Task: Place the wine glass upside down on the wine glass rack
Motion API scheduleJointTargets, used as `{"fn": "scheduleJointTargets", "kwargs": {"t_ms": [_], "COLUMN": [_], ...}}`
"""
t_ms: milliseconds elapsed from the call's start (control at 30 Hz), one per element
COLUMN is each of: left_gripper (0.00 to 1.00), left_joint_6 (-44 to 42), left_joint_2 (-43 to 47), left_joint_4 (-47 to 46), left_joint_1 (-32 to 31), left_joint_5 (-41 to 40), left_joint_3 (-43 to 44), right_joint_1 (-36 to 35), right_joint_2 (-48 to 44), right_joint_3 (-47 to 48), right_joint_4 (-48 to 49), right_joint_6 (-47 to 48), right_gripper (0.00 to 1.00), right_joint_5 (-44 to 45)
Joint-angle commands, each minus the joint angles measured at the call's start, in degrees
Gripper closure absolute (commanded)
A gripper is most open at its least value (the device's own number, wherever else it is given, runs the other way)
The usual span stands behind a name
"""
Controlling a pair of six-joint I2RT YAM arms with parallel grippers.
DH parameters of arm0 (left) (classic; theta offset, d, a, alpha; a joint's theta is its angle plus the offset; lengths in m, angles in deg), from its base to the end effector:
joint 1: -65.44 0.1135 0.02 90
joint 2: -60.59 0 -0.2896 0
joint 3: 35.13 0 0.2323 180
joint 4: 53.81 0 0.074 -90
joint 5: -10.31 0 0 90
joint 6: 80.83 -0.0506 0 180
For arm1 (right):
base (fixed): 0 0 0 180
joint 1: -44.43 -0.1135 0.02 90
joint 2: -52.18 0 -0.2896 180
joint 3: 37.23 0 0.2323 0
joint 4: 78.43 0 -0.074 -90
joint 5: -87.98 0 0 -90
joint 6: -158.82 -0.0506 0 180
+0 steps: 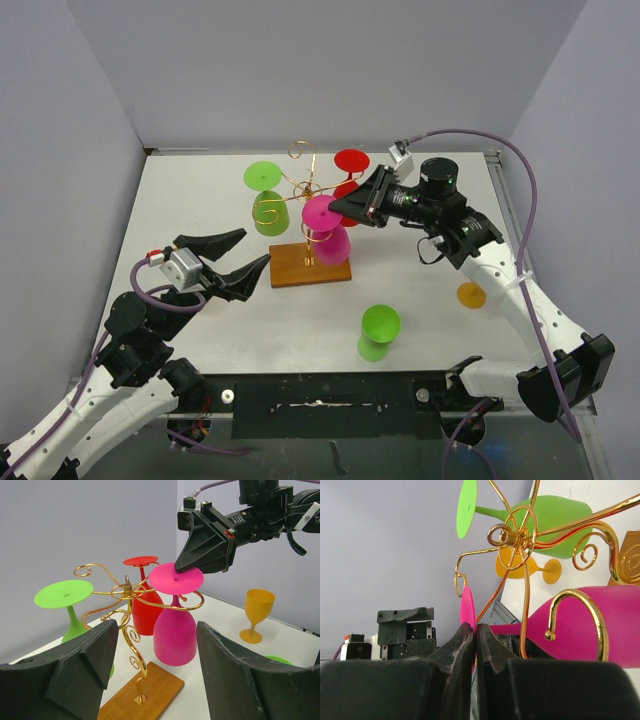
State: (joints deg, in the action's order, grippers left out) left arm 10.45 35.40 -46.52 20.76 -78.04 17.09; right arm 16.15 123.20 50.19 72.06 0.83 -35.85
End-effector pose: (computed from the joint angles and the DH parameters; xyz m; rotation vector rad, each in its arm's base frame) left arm 0.0574 -0.0588 0.3844 0.4889 1.1589 -0.7145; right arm 0.2171 0.1488 0.4266 0.2324 2.1110 1.6395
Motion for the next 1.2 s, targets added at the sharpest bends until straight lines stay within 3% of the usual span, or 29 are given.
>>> {"fn": "scheduleJointTargets", "kwargs": {"t_ms": [0, 1167], "left_gripper": [0.37, 0.37], "left_joint_6": [0.48, 0.79], "left_joint_2": [-0.38, -0.39], "left_joint_4": [-3.32, -3.57], "left_joint_1": [0.03, 0.38], "left_joint_5": [-0.92, -2.79], "left_joint_3": [0.63, -0.69], "right_joint_1": [-1.07, -4.65], "right_joint_2": [0.34, -2.68], "right_joint_3": [3.52, 2.82], "right_joint_4": [3.96, -2.48], "right_joint_6": [0.82, 6.02], "right_gripper": [1.0, 0.99], "right_joint_5": [-3.86, -3.44]}}
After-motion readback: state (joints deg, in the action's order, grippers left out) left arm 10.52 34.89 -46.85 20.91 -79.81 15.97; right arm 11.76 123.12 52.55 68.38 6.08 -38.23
